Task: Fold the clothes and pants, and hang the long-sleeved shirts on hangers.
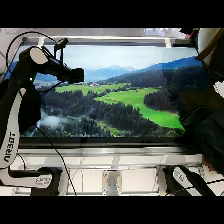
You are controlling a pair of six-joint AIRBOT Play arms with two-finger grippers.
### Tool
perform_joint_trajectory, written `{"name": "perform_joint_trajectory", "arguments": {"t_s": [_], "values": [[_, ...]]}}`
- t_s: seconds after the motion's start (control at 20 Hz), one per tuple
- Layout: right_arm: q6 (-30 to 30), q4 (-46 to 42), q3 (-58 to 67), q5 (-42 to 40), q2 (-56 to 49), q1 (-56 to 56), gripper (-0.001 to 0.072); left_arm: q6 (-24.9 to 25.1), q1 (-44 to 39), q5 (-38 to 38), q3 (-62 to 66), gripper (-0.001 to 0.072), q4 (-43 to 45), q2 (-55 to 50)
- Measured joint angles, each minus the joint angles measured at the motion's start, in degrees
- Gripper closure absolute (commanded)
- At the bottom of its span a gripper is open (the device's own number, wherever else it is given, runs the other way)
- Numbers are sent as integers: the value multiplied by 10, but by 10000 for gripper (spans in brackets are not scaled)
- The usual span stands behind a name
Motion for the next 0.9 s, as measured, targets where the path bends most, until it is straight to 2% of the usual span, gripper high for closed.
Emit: {"name": "perform_joint_trajectory", "arguments": {"t_s": [0.65,0.9], "values": [[-6,0,0,2,0,0,139,0,0,1,0,699,0,-1],[-17,0,0,-6,0,0,139,0,9,31,0,699,14,-15]]}}
